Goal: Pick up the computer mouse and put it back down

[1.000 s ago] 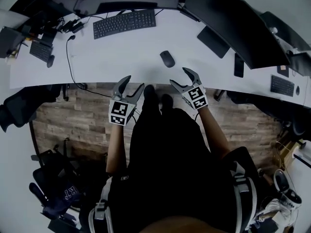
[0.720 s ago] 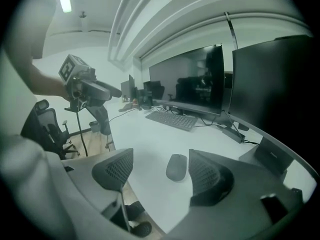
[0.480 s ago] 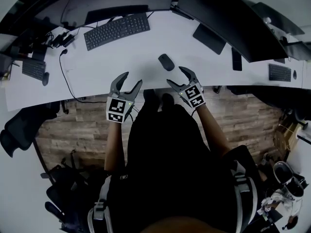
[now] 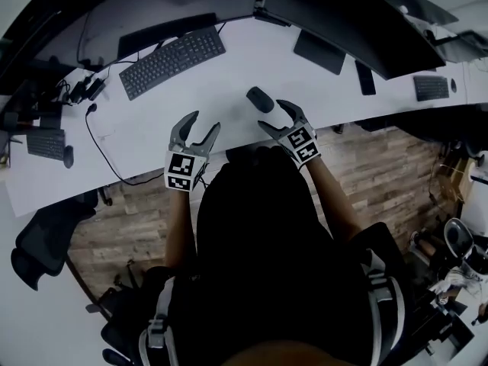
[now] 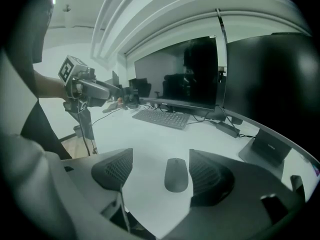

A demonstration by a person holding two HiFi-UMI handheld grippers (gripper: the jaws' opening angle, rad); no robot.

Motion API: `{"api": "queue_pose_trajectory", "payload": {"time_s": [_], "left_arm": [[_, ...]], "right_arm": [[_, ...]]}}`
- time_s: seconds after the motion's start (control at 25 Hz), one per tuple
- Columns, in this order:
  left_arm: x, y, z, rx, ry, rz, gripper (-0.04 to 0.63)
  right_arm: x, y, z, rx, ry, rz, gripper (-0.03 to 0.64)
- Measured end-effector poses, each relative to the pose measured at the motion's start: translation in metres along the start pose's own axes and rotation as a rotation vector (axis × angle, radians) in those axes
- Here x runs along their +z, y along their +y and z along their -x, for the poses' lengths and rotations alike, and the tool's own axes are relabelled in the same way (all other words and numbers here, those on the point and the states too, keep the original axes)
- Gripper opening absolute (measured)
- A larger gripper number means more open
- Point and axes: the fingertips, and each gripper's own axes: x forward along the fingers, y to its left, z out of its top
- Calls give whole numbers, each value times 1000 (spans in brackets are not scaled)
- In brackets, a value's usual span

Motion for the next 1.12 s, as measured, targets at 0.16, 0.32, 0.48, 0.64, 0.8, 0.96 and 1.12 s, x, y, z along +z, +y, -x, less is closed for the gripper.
{"api": "queue_pose_trajectory", "payload": {"time_s": [0.16, 0.32, 0.48, 0.64, 0.8, 0.96, 1.12], "left_arm": [[0, 8, -4, -46, 8, -24, 253], [4, 10, -9, -79, 12, -37, 250], [1, 13, -14, -89, 27, -41, 249], [-1, 14, -21, -80, 35, -29, 248], [2, 14, -28, -78, 49, -33, 247], [2, 14, -34, -75, 67, -33, 245], [0, 12, -37, -62, 99, -35, 245]], "right_arm": [[3, -2, -7, -37, -5, -23, 354], [5, -6, -6, -66, -12, -50, 353], [3, -8, -13, -70, -5, -54, 351], [-3, -11, -19, -63, 4, -64, 350], [-11, -20, -26, -62, 12, -74, 348], [-18, -28, -31, -55, 20, -88, 347], [-28, -29, -40, -25, 34, -95, 345]]}}
